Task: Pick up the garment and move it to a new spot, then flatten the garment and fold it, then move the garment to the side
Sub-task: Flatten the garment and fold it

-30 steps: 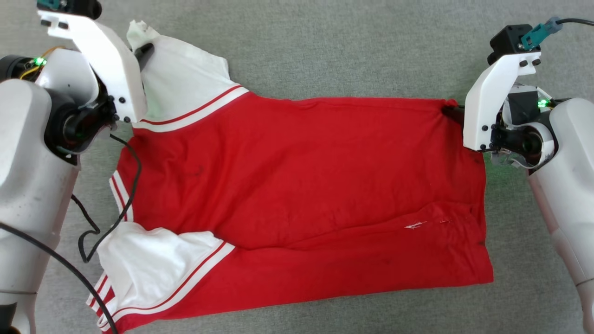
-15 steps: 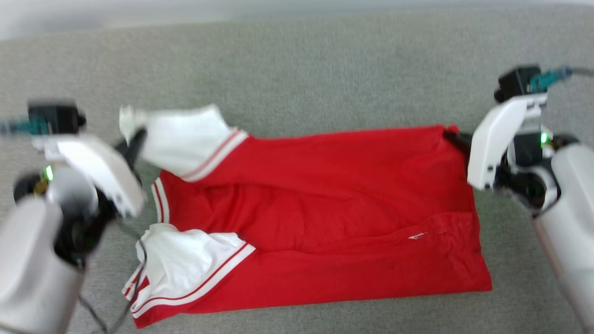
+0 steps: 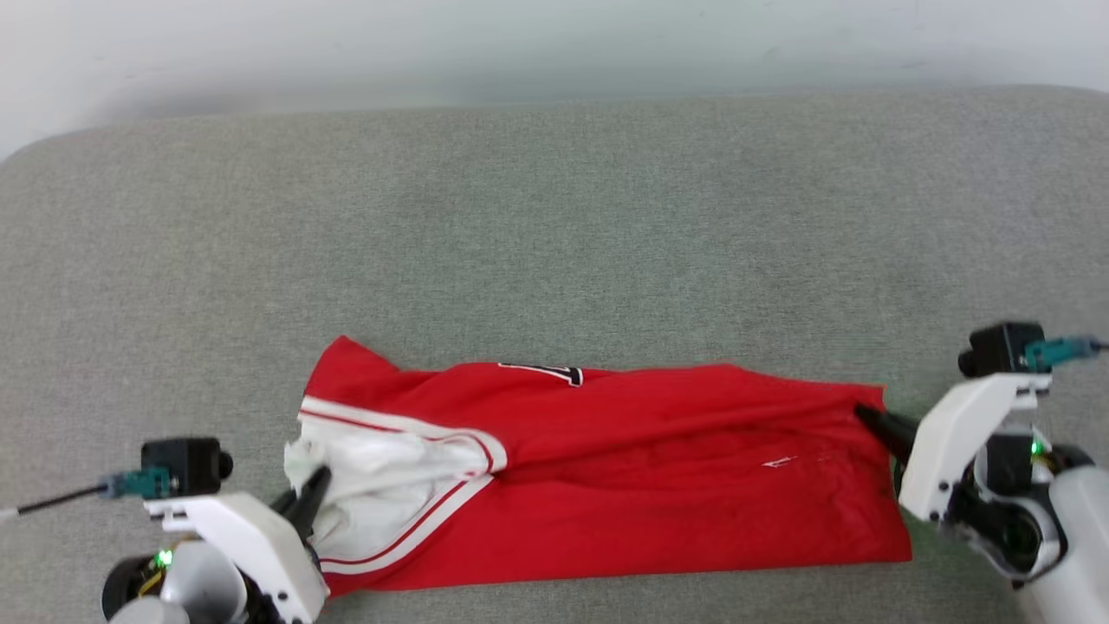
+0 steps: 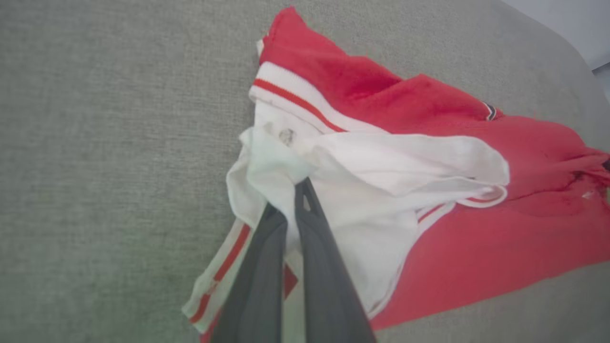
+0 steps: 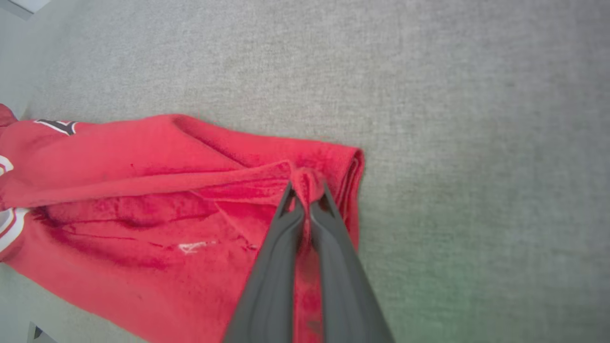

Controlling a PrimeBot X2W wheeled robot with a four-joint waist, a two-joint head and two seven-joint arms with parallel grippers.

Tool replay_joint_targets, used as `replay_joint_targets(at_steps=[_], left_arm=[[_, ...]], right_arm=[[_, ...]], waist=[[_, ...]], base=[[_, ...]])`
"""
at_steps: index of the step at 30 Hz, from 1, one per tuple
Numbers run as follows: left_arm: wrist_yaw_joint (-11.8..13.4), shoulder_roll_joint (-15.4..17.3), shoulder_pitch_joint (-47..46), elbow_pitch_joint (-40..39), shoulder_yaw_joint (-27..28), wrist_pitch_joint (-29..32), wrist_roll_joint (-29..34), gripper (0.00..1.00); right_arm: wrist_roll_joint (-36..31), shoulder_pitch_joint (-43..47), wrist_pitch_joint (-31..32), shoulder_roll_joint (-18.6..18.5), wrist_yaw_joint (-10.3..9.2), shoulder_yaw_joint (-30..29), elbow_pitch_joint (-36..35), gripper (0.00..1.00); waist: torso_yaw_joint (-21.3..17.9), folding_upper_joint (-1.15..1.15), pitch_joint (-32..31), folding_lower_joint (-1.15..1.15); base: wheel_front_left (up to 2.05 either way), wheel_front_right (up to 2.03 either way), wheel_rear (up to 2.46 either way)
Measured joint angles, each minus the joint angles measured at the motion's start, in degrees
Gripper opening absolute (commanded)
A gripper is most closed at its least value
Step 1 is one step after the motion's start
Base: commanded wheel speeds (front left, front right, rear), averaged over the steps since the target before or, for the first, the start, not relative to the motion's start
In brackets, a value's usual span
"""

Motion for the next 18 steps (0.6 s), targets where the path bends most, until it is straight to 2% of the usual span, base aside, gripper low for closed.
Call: replay_joint_targets(at_steps=[7, 8, 9, 10, 11, 18], left_arm=[[1.2, -1.2, 5.0, 0.5, 0.5, -1.6, -1.6, 0.00], [1.2, -1.5, 5.3, 0.6, 0.4, -1.6, -2.0, 0.00], [1.1, -1.8, 5.6, 0.8, 0.2, -1.9, -1.9, 0.20], [1.1, -2.1, 5.9, 0.8, 0.2, -2.6, -1.8, 0.57], [1.1, -2.3, 5.9, 0.8, 0.2, -3.5, -1.7, 1.00], [1.5, -2.9, 5.0, -2.2, 0.5, -11.1, 3.7, 1.00]], right_arm=[[-1.9, 7.6, 0.2, 2.7, 0.00, -2.8, -3.2, 0.00], [-2.0, 8.3, 0.0, 3.3, 0.00, -3.1, -3.5, 0.36], [-2.6, 9.0, -0.4, 3.7, 0.00, -3.3, -3.9, 1.00], [-3.0, 9.6, -1.3, 4.0, 0.00, -3.7, -4.4, 1.00], [-3.1, 10.3, -2.3, 4.4, 0.00, -4.2, -4.9, 1.00], [-6.4, 12.9, -10.4, 5.1, 0.00, -7.9, -12.1, 1.00]], waist=[[-1.3, 0.00, -0.6, 0.00], [-1.4, 0.00, -0.6, 0.00], [-1.5, 0.00, -0.7, 0.00], [-1.6, 0.00, -0.8, 0.00], [-1.7, 0.00, -0.9, 0.00], [-1.3, 0.00, -2.7, 0.00]], base=[[0.00, 0.00, 0.00], [0.00, 0.00, 0.00], [0.00, 0.00, 0.00], [0.00, 0.00, 0.00], [0.00, 0.00, 0.00], [0.00, 0.00, 0.00]])
